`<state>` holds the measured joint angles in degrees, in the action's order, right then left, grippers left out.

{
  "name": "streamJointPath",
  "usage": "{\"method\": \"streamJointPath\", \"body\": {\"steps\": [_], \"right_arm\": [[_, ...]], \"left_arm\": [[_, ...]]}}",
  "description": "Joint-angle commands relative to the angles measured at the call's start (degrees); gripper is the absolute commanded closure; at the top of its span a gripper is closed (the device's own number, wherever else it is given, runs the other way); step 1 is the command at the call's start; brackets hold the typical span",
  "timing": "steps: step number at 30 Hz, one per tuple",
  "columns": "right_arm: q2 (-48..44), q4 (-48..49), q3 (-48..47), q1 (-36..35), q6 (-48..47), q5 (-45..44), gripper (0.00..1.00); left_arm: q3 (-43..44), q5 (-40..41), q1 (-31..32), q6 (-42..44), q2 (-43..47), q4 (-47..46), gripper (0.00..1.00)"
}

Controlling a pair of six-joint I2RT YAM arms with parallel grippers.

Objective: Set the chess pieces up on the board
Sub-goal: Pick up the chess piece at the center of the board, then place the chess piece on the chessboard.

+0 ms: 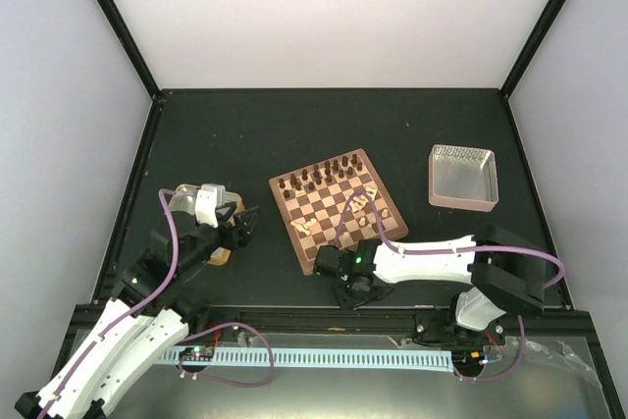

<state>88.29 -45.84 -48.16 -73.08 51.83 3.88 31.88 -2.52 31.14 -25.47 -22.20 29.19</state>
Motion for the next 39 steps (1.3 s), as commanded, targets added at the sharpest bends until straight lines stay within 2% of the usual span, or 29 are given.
{"method": "streamJointPath", "body": {"steps": [1,5,13,19,25,29,33,39], "right_arm": [[1.83,2.42,0.49,-0.47,1.27,1.13,0.69],[2.89,3.83,1.12,-0.43,1.96,1.31,0.75],[4.06,3.88,1.49,-0.46,2.99,-0.24,0.73],[3.90,3.17,1.49,-0.42,2.99,-1.49,0.91],[-1.43,6.47,0.76,0.10,2.72,-3.81,0.94],[-9.17,15.99,0.80,4.21,2.36,-4.66,0.94],[-16.48,29.45,1.26,10.26,3.75,-3.72,0.93],[-21.70,56.93,5.41,15.32,20.30,-1.35,0.92]], "left_arm": [[0.72,0.86,-0.35,0.41,-0.32,0.25,0.28],[0.73,0.96,-0.33,0.41,-0.24,0.34,0.28],[0.73,0.96,-0.30,0.43,-0.35,0.43,0.28],[0.72,1.17,-0.31,0.40,-0.27,0.50,0.28],[0.77,0.07,-0.29,0.64,-0.38,0.18,0.28],[0.11,-5.30,-0.29,0.79,-0.87,-3.00,0.27],[-1.43,-12.96,-0.30,-1.36,-1.74,-11.66,0.26],[-6.50,-19.64,0.24,-4.77,-4.83,-28.49,0.25]]}}
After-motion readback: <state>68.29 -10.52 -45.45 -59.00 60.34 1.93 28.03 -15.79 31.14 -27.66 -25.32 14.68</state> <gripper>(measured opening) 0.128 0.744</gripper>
